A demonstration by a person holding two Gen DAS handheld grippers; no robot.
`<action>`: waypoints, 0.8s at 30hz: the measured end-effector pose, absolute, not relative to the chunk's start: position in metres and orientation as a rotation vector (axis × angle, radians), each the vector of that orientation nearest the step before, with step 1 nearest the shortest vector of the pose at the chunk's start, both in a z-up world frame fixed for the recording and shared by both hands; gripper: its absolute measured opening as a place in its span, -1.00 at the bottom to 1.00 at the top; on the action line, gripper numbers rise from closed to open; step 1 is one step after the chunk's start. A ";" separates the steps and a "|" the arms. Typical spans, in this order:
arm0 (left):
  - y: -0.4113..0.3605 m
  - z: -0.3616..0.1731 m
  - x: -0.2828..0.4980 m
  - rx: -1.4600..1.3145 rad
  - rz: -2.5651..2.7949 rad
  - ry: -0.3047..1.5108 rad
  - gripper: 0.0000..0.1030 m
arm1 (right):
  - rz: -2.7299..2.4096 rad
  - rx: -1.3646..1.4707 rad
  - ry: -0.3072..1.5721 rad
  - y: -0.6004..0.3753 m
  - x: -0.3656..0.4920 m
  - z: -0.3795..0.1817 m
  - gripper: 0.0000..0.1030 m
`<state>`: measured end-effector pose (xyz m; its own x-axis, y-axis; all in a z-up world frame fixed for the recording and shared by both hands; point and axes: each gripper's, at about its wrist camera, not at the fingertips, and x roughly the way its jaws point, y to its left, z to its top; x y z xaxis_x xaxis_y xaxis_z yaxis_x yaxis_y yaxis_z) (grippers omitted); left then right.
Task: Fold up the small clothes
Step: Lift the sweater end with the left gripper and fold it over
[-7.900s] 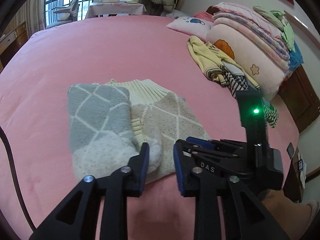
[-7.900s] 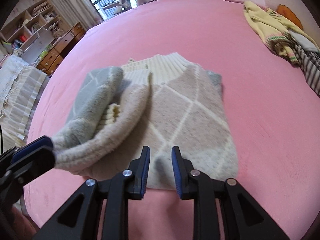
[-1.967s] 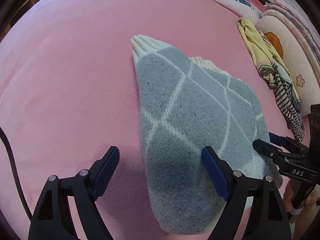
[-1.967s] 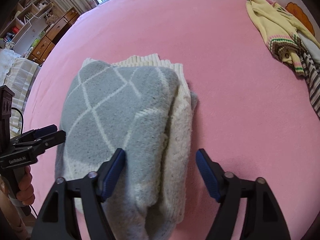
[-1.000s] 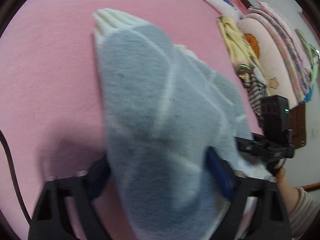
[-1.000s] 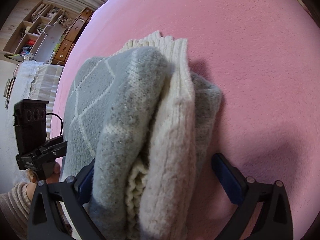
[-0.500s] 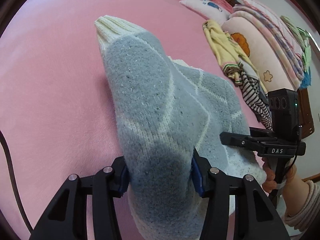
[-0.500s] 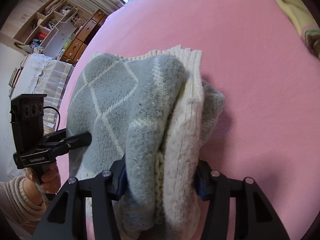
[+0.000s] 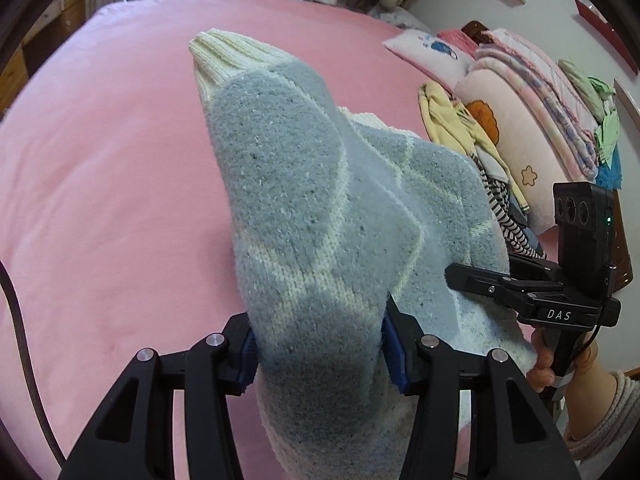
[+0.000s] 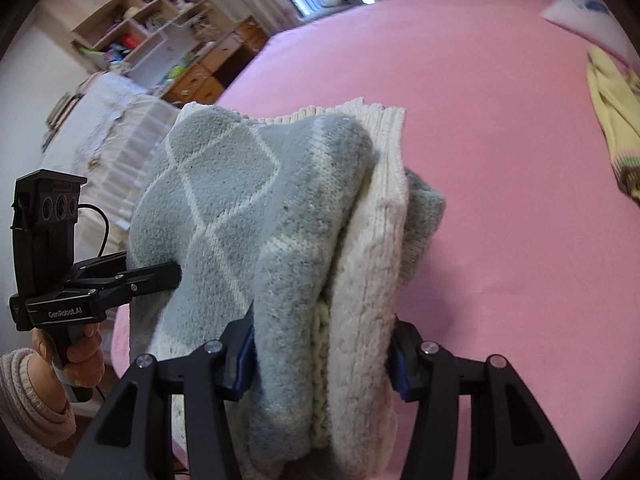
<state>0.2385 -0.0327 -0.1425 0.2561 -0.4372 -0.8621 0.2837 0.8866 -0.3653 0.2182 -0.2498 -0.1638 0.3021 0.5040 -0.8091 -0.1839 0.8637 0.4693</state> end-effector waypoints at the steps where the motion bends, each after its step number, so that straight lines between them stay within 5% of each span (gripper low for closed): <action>1: -0.023 -0.135 0.236 -0.141 -0.486 1.212 -0.03 | 0.477 0.307 1.177 -0.240 0.217 -0.158 0.01; 13: 0.196 -0.086 0.266 -0.037 -0.394 1.150 -0.02 | 0.558 0.272 1.161 -0.028 0.267 -0.134 0.01; 24: 0.383 -0.177 0.407 -0.029 -0.380 1.220 -0.02 | 0.476 0.369 1.149 0.161 0.388 -0.224 0.01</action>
